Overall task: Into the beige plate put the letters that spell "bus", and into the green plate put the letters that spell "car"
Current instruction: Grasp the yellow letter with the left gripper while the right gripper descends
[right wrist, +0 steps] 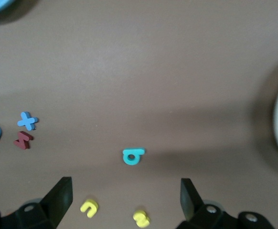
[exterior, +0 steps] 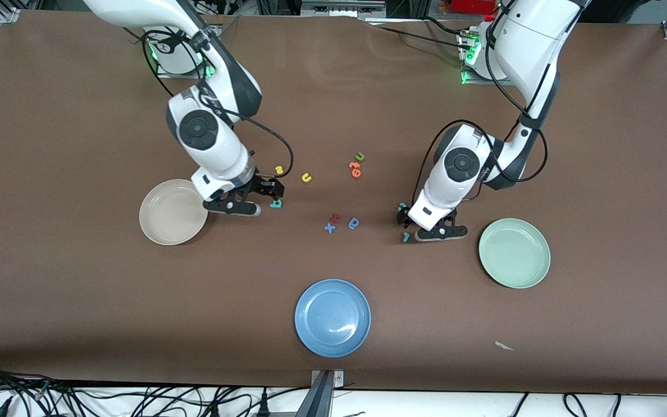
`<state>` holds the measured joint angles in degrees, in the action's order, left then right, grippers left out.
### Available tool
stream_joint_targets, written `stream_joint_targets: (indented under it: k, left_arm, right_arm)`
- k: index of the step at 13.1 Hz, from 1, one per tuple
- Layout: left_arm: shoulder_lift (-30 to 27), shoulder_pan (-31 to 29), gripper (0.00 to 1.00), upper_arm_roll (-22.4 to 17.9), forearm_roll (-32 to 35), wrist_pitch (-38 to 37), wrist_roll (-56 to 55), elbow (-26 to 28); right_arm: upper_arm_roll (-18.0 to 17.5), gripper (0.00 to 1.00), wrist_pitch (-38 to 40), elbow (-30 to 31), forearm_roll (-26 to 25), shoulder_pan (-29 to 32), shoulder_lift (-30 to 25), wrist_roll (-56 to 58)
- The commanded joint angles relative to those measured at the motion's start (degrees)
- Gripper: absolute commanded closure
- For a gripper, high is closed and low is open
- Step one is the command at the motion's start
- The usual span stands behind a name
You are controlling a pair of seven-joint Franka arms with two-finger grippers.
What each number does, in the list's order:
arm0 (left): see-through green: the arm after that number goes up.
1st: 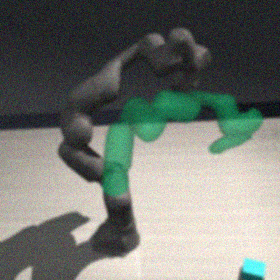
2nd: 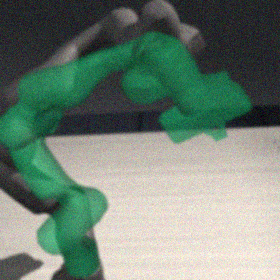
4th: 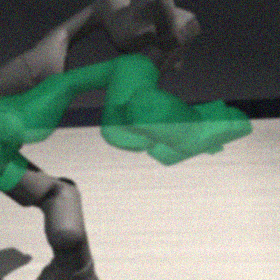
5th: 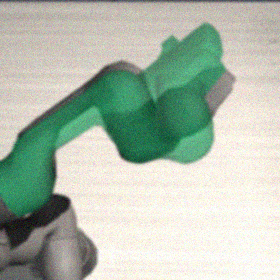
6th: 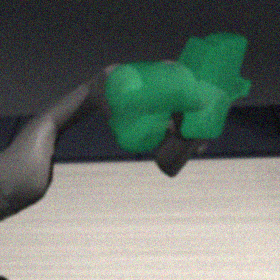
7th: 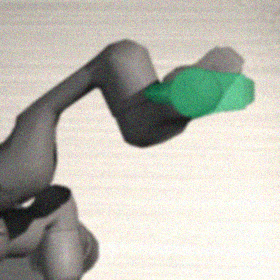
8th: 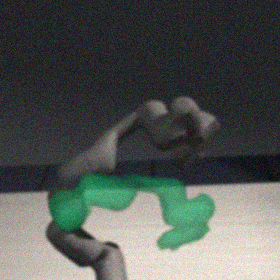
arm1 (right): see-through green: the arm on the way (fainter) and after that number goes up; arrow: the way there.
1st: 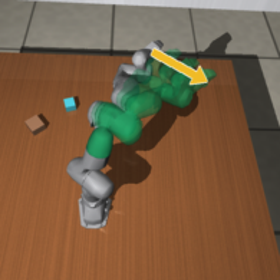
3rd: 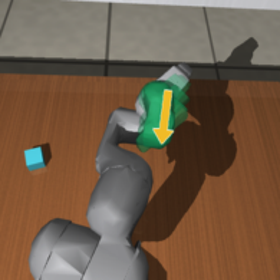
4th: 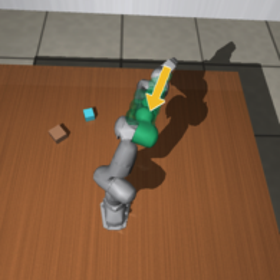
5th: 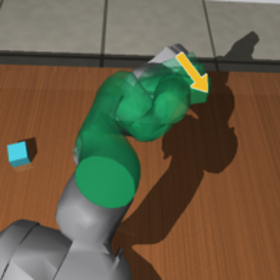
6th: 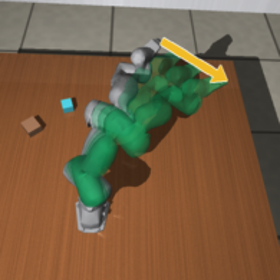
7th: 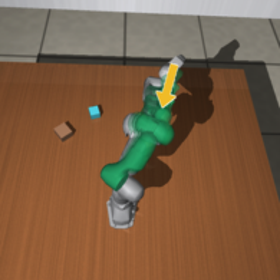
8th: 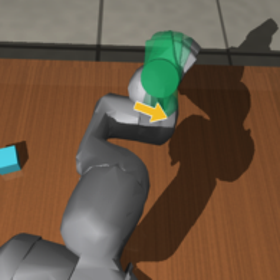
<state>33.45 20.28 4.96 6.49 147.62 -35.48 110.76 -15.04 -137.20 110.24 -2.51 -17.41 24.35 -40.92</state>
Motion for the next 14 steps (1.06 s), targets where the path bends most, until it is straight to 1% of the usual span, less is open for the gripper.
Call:
stream_joint_targets:
  k: [1, 4, 7, 8, 10, 13, 14]
  left_arm:
    - [-0.32, 0.03, 0.06, -0.21, 3.44, -0.75, -2.05, 0.33]
    - [-0.32, 1.25, 0.14, -0.21, 3.44, -1.11, -3.36, 1.74]
    - [-0.32, 1.43, 0.22, -0.12, 3.44, -5.22, -2.76, 1.40]
    - [-0.32, 1.43, 0.24, -0.04, 3.44, -6.37, -2.58, 1.22]
    - [-0.32, 1.43, 0.33, 0.05, 3.44, -6.47, -2.66, 1.04]
    - [0.03, 1.61, 0.46, 0.05, 3.44, -6.73, -3.01, -0.01]
    - [0.03, 1.61, 0.48, 0.05, 3.44, -6.73, -3.02, -0.10]
  right_arm:
    - [0.10, 0.00, -5.17, 4.54, -1.79, -0.34, -0.88, -1.97]
    - [0.10, 0.00, -7.28, 4.90, -2.85, -0.34, 1.22, -2.05]
    - [0.10, 0.00, -9.92, 4.81, -3.73, -0.61, 3.42, -2.66]
    - [0.10, 0.00, -10.71, 4.81, -6.17, -0.61, 4.47, -3.63]
    - [0.10, 0.00, -11.85, 4.55, -11.35, -0.78, 6.67, -6.79]
    - [0.18, 0.00, -12.56, 3.41, -16.11, -2.80, 9.22, -11.18]
    - [0.18, 0.00, -12.56, 3.14, -16.74, -2.98, 9.40, -11.54]
